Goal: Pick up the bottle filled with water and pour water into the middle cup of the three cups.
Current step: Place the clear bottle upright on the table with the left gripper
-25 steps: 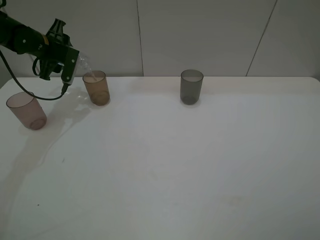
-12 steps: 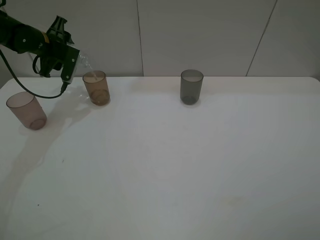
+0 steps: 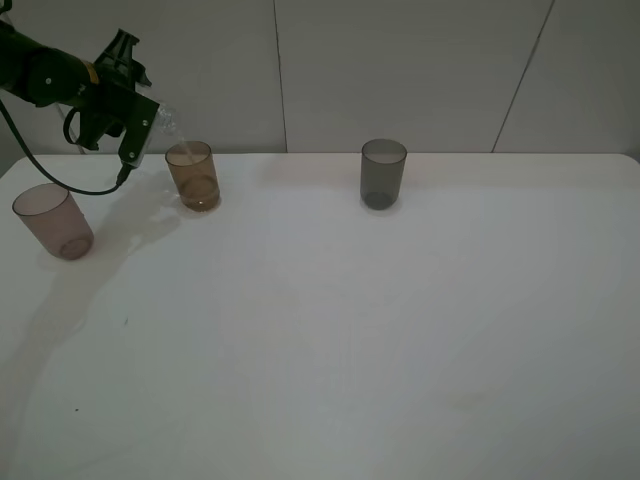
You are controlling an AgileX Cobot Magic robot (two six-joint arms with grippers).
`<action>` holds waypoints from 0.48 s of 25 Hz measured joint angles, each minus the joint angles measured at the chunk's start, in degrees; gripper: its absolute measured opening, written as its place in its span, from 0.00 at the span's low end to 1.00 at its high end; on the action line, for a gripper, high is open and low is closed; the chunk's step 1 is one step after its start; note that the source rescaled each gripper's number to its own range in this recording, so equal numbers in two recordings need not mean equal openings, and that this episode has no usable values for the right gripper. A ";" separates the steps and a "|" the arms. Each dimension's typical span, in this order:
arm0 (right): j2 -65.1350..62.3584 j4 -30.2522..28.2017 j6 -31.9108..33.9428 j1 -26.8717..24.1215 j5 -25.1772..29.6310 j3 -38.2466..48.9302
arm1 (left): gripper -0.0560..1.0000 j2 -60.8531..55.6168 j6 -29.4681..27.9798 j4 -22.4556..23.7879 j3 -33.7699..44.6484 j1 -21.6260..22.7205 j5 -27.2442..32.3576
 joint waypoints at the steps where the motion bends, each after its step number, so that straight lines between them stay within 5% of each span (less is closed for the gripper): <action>1: 0.00 0.00 0.00 0.00 0.00 0.00 | 0.06 0.00 0.25 0.00 0.00 0.00 -0.14; 12: 0.00 0.00 0.00 0.00 0.00 0.00 | 0.06 0.00 0.51 0.00 0.00 0.00 -2.01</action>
